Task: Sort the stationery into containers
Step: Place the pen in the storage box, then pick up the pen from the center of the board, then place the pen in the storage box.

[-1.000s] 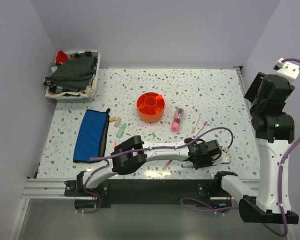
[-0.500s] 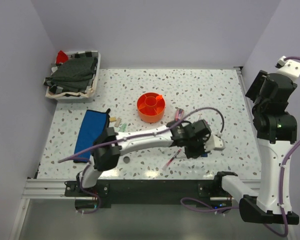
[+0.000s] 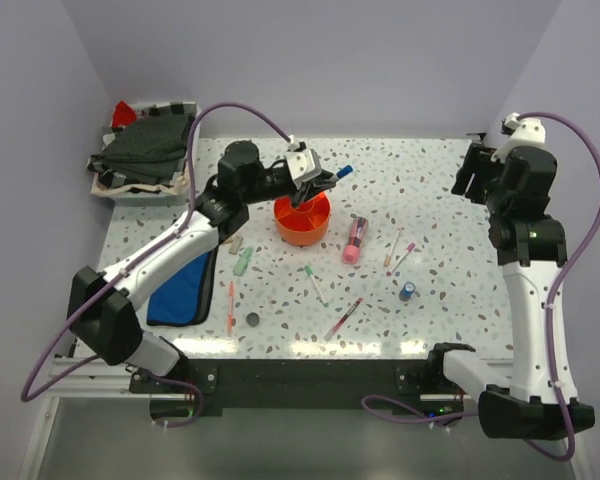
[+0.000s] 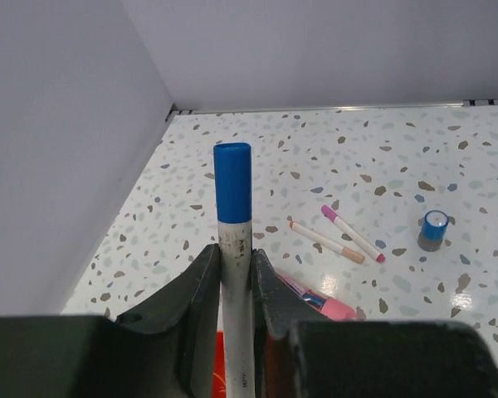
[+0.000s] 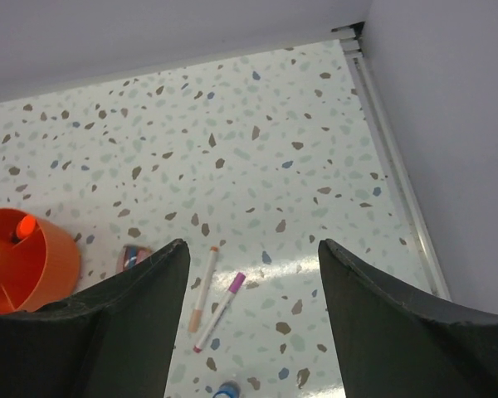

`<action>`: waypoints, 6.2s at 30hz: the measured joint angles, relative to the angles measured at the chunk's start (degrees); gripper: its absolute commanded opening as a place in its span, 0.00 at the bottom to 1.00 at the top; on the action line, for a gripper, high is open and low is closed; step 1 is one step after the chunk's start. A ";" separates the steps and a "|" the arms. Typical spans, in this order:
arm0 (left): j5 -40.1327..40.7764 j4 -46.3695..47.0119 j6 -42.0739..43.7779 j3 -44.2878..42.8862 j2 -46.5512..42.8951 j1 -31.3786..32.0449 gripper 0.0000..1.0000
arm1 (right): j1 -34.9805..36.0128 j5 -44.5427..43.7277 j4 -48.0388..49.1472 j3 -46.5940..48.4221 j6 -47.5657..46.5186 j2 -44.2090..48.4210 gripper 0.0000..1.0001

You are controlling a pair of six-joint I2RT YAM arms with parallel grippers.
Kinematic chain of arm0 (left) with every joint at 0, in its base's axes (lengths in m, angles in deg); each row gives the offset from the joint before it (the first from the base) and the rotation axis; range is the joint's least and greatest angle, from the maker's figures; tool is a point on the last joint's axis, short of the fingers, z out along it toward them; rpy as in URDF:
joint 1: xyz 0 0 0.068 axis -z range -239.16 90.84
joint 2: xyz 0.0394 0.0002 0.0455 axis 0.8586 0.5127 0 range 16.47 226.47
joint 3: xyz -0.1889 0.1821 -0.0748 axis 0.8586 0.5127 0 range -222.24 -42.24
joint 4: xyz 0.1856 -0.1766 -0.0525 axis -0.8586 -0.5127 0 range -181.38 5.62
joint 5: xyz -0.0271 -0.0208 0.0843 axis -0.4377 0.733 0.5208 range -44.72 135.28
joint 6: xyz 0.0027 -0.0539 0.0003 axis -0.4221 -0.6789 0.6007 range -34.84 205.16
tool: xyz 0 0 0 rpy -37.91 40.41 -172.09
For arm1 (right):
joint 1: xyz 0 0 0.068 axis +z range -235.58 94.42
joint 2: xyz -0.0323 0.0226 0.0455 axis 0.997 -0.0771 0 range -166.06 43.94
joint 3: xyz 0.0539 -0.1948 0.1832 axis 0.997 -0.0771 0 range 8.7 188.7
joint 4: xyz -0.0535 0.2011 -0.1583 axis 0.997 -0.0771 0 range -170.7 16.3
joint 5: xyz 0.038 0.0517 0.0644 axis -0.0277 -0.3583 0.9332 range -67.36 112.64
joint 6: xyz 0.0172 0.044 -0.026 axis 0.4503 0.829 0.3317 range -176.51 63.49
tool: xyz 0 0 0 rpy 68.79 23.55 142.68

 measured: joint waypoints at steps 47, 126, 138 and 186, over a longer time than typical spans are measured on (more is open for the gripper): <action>-17.11 41.53 -21.79 -3.02 38.45 -16.31 0.21 | 1.14 4.98 4.63 0.39 -0.79 -17.55 0.66; -5.01 -10.12 0.33 9.73 -12.98 -23.10 0.70 | 5.03 8.17 -19.52 0.94 22.77 -50.23 0.42; -5.09 -10.25 0.31 7.87 -9.62 -23.10 0.70 | 4.17 8.22 -18.10 3.21 23.96 -56.13 0.33; 12.68 -12.70 -2.27 12.83 -9.70 -27.19 1.00 | 31.89 8.81 60.59 -11.23 -6.60 -34.62 0.00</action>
